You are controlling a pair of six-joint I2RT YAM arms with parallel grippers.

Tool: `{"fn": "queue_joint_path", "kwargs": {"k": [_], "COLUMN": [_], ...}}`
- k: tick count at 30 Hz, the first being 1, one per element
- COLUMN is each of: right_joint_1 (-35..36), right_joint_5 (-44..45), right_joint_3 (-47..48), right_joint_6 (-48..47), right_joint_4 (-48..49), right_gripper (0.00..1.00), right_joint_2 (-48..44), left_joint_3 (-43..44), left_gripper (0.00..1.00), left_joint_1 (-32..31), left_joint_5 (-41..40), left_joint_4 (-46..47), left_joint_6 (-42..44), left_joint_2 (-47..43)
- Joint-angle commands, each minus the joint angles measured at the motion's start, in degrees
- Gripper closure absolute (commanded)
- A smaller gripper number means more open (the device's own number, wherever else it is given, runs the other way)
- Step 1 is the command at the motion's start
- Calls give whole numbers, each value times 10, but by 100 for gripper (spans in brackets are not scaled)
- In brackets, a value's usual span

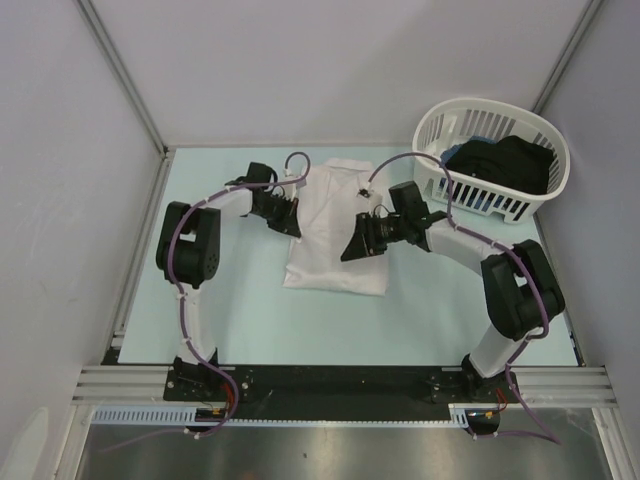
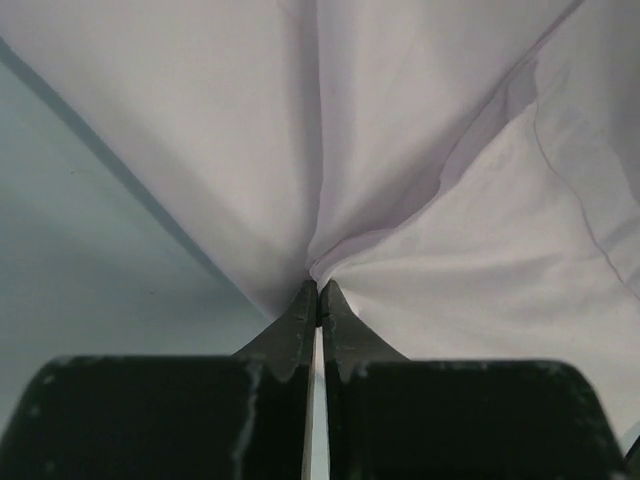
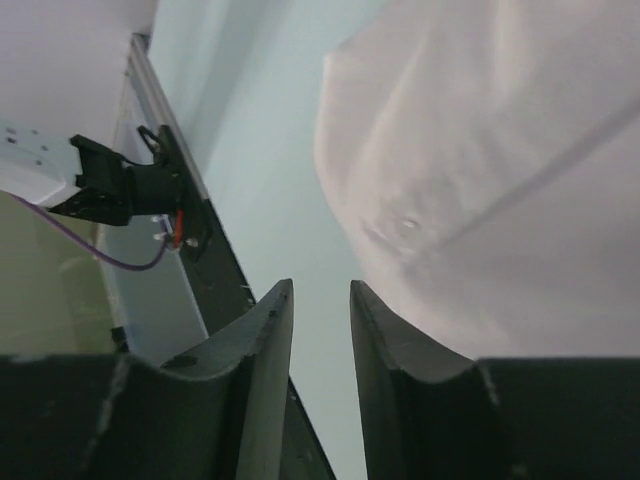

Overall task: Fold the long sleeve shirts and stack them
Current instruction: Fold the shirt

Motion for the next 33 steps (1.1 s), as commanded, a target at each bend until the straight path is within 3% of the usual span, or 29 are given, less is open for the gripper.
{"fn": "queue_joint_path", "kwargs": {"k": [1, 4, 5, 6, 9, 12, 16, 20, 21, 24, 28, 32, 33], "right_joint_1": [42, 48, 49, 49, 55, 54, 52, 60, 60, 57, 33, -42, -57], "right_joint_5": [-41, -36, -32, -30, -16, 5, 19, 0, -5, -26, -31, -35, -32], "right_joint_3": [-27, -50, -56, -62, -84, -88, -87, -86, -86, -90, -115, -128, -130], "right_joint_6": [118, 192, 213, 222, 258, 270, 292, 315, 317, 307, 210, 122, 113], "right_joint_4": [159, 226, 236, 260, 306, 333, 372, 389, 378, 324, 206, 58, 3], "right_gripper": [66, 69, 70, 70, 75, 77, 78, 73, 67, 63, 57, 46, 39], "right_joint_2": [26, 63, 76, 96, 127, 172, 199, 141, 121, 44, -39, -80, -89], "left_joint_3": [23, 12, 10, 6, -23, -85, -175, -279, -300, -366, -404, -370, -362], "left_gripper": [92, 86, 81, 68, 50, 40, 35, 35, 35, 36, 34, 31, 30], "left_joint_1": [-2, 2, 5, 17, 54, 78, 79, 52, 30, -8, 16, 47, 52], "left_joint_5": [2, 5, 13, 22, 82, 146, 236, 297, 305, 306, 280, 230, 222], "left_joint_4": [9, 11, 14, 24, 83, 142, 130, 133, 146, 174, 227, 167, 133], "left_joint_6": [-23, -25, -31, -54, -112, -141, -150, -210, -219, -248, -293, -212, -195], "left_joint_2": [-5, -20, -24, -28, -70, -153, -243, -327, -339, -366, -373, -347, -340]}}
